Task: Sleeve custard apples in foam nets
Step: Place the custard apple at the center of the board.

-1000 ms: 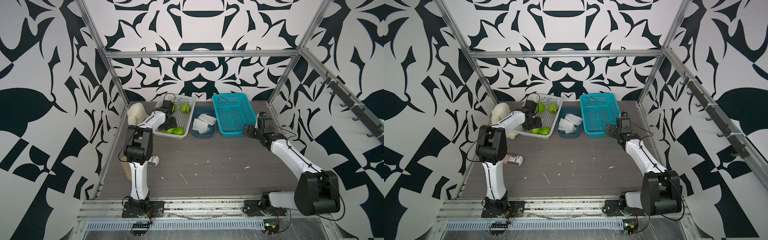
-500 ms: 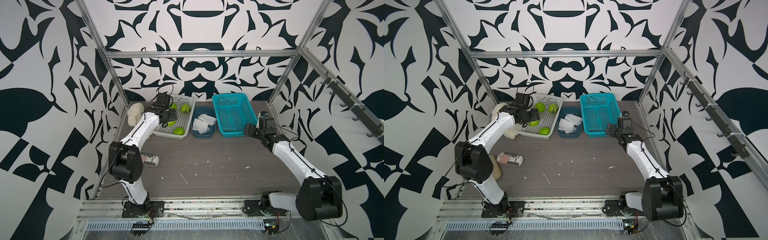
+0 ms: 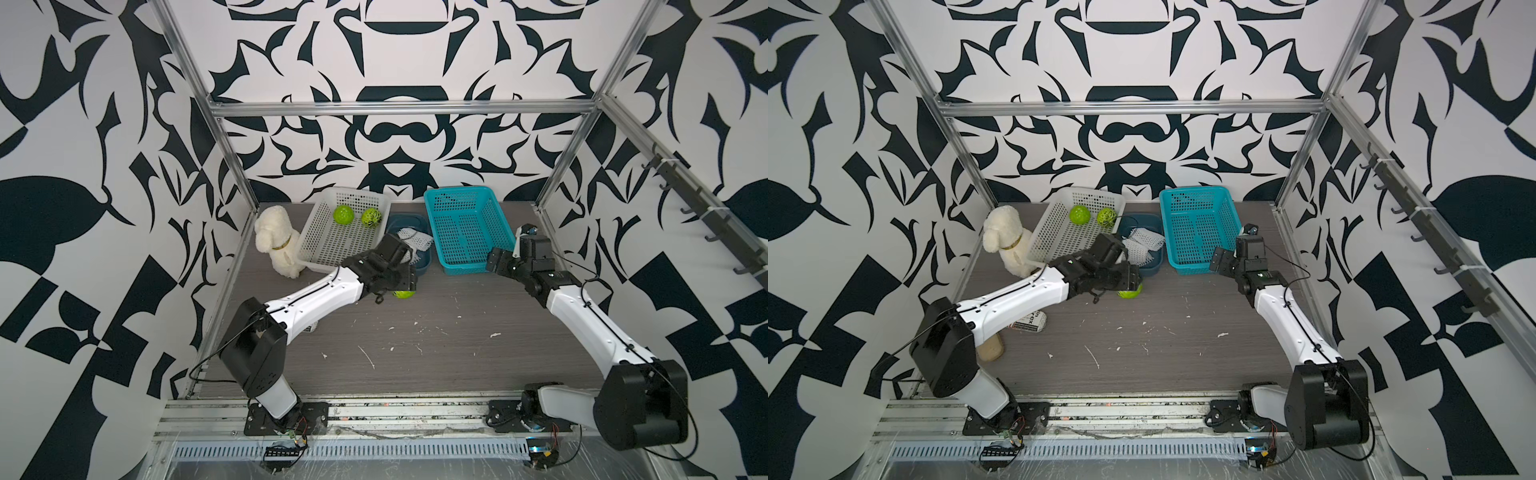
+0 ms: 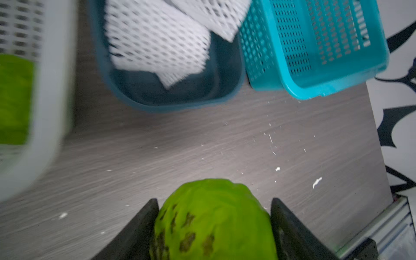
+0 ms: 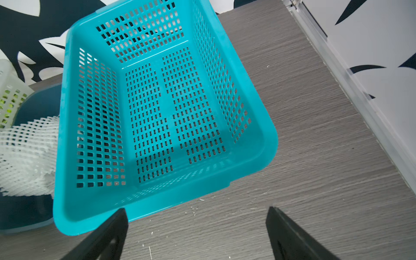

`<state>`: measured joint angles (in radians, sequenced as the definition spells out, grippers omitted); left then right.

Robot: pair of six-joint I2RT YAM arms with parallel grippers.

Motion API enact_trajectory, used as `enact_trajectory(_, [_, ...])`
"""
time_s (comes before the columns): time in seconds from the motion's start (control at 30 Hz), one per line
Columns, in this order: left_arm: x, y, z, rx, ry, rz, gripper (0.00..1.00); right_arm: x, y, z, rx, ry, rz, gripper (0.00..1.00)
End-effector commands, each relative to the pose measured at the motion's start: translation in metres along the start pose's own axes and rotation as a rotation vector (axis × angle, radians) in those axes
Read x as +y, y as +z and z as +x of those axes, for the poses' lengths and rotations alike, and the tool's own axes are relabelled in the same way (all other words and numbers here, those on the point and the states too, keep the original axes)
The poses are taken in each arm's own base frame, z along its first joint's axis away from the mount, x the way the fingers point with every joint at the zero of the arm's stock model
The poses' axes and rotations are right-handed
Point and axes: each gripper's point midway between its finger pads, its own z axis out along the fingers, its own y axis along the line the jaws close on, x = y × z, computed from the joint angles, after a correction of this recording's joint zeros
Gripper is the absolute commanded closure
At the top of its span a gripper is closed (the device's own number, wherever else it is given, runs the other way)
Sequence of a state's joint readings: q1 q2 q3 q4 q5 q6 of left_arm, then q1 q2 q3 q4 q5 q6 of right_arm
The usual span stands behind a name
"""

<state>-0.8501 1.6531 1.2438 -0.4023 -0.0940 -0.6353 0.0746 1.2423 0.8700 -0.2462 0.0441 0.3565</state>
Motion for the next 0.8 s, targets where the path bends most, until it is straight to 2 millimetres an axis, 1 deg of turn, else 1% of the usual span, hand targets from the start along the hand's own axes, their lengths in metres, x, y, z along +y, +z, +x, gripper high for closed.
enact_trajectory(0.0, [-0.012, 0.022, 0.017, -0.030, 0.017, -0.027, 0.32, 0.010, -0.007, -0.003, -0.021, 0.007, -0.051, 0.00])
enact_trajectory(0.07, [-0.010, 0.031, 0.026, -0.023, 0.049, -0.065, 0.32, 0.012, -0.007, -0.002, -0.020, 0.003, -0.068, 0.00])
enact_trajectory(0.27, [0.008, 0.058, 0.045, 0.021, 0.062, -0.137, 0.31, 0.023, -0.006, 0.001, -0.011, -0.010, -0.122, 0.00])
enact_trajectory(0.47, [0.012, 0.069, 0.053, 0.049, 0.069, -0.151, 0.27, 0.031, -0.006, 0.001, -0.009, -0.034, -0.139, 0.01])
enact_trajectory(0.57, [0.014, 0.070, 0.056, 0.059, 0.071, -0.156, 0.23, 0.037, -0.005, -0.001, -0.008, -0.048, -0.144, 0.02])
enact_trajectory(0.67, [0.015, 0.068, 0.058, 0.064, 0.067, -0.155, 0.16, 0.044, -0.006, -0.002, -0.011, -0.069, -0.146, 0.01])
enact_trajectory(0.7, [0.014, 0.065, 0.057, 0.062, 0.066, -0.150, 0.07, 0.047, -0.006, -0.003, -0.013, -0.082, -0.146, 0.01])
enact_trajectory(0.73, [0.013, 0.062, 0.056, 0.059, 0.064, -0.145, 0.02, 0.049, -0.007, -0.004, -0.014, -0.091, -0.143, 0.01])
enact_trajectory(0.77, [0.012, 0.058, 0.053, 0.051, 0.062, -0.142, 0.00, 0.053, -0.007, -0.004, -0.013, -0.106, -0.142, 0.01])
